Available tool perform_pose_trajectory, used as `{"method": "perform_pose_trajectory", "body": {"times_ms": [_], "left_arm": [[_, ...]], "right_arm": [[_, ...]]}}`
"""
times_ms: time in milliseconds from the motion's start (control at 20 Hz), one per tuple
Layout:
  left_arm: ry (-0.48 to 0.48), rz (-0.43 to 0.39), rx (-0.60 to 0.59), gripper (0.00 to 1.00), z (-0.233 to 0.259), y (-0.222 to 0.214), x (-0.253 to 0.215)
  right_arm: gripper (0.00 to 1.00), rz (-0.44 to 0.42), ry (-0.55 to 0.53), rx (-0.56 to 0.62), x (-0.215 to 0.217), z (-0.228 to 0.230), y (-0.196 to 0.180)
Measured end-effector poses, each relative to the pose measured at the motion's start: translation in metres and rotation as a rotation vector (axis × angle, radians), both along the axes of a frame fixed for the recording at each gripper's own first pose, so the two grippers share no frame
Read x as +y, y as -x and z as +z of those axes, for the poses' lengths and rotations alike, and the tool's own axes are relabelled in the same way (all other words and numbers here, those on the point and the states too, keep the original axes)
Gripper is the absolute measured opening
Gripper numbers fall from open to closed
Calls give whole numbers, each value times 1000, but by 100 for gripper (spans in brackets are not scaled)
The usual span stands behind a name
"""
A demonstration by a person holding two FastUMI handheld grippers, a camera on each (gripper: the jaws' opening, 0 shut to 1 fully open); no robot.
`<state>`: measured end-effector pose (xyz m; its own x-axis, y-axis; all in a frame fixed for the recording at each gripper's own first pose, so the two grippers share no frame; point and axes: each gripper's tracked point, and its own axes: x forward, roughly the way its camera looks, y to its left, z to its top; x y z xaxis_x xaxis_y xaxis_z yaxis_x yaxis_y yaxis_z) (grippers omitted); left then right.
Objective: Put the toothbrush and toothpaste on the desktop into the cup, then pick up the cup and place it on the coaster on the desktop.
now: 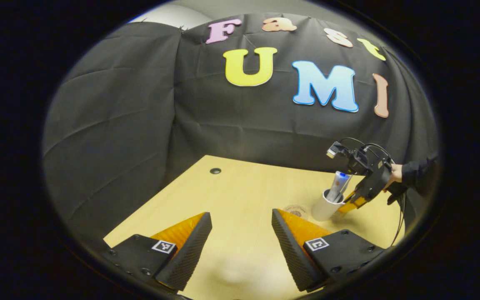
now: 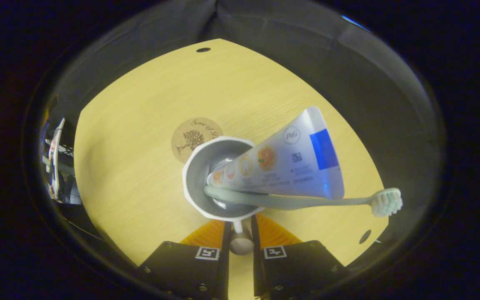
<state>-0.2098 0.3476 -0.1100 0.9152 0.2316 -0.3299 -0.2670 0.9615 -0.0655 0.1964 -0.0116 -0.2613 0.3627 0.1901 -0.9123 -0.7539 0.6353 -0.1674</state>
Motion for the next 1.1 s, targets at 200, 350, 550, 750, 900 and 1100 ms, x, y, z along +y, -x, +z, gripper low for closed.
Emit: {"method": "perform_pose_trajectory", "body": {"times_ms": [200,350,550,750,900,1100], "left_arm": [[-4,-7,-8,96,4,-6,-4],[-2,-15,-8,96,2,-9,-8],[-1,-19,-11,96,2,-12,-9],[2,-22,-8,96,0,-10,-10],[0,-23,-10,96,1,-8,-9],[-9,-22,-15,96,4,-5,-6]], "right_arm": [[19,16,15,-24,0,-1,-1],[18,23,15,-17,1,0,4],[18,24,7,-20,2,2,7],[18,22,-19,-31,6,8,7],[18,15,-47,-40,12,16,8],[18,12,-85,-47,25,25,9]]}}
